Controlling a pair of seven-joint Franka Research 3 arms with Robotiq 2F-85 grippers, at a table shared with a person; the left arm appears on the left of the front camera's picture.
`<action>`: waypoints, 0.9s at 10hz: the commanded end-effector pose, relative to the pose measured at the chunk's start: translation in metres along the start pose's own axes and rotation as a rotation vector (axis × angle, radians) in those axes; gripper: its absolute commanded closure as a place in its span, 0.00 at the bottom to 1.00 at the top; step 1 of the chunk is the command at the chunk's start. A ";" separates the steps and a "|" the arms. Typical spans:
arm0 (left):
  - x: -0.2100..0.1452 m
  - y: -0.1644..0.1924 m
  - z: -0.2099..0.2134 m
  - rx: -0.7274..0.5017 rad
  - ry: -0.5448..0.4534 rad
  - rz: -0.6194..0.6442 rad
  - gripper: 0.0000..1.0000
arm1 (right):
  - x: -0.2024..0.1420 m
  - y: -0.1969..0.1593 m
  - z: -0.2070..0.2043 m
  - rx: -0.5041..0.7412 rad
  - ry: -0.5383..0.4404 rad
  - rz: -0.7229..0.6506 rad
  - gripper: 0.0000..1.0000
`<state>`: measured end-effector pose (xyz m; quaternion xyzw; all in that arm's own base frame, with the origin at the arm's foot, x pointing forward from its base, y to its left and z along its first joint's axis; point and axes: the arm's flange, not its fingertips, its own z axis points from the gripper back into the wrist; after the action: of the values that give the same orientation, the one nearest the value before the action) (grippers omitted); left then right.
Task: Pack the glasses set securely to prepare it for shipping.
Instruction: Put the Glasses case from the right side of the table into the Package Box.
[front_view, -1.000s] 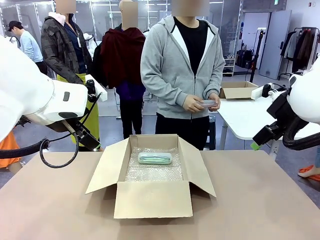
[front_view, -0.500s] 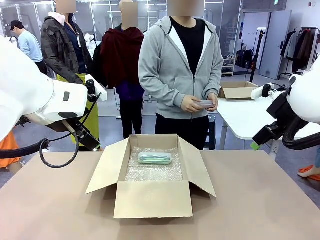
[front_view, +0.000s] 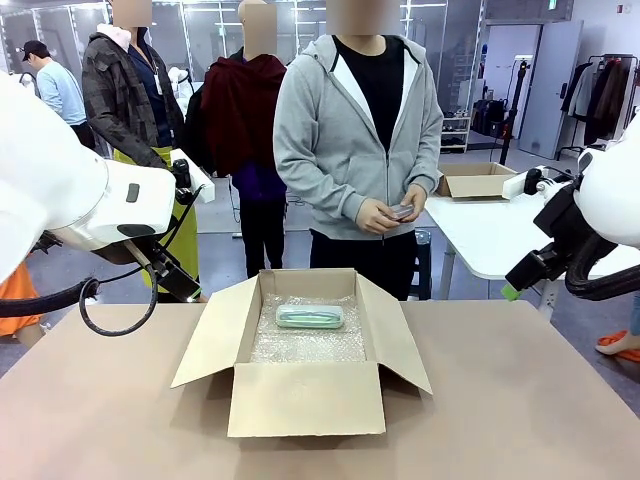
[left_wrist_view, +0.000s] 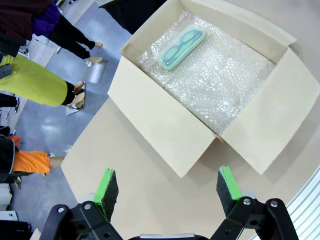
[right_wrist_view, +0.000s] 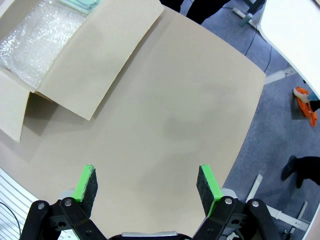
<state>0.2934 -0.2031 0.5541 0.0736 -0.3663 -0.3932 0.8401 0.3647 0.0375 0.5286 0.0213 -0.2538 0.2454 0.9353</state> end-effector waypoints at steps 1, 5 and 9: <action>-0.001 0.001 0.001 0.004 -0.001 -0.018 0.00 | 0.002 -0.001 0.001 0.001 0.008 0.000 0.00; -0.001 0.001 0.001 0.004 -0.001 -0.018 0.00 | 0.002 -0.001 0.001 0.001 0.008 0.000 0.00; -0.001 0.001 0.001 0.004 -0.001 -0.018 0.00 | 0.002 -0.001 0.001 0.001 0.008 0.000 0.00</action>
<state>0.2934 -0.2031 0.5541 0.0736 -0.3663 -0.3932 0.8401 0.3647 0.0375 0.5286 0.0213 -0.2538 0.2454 0.9353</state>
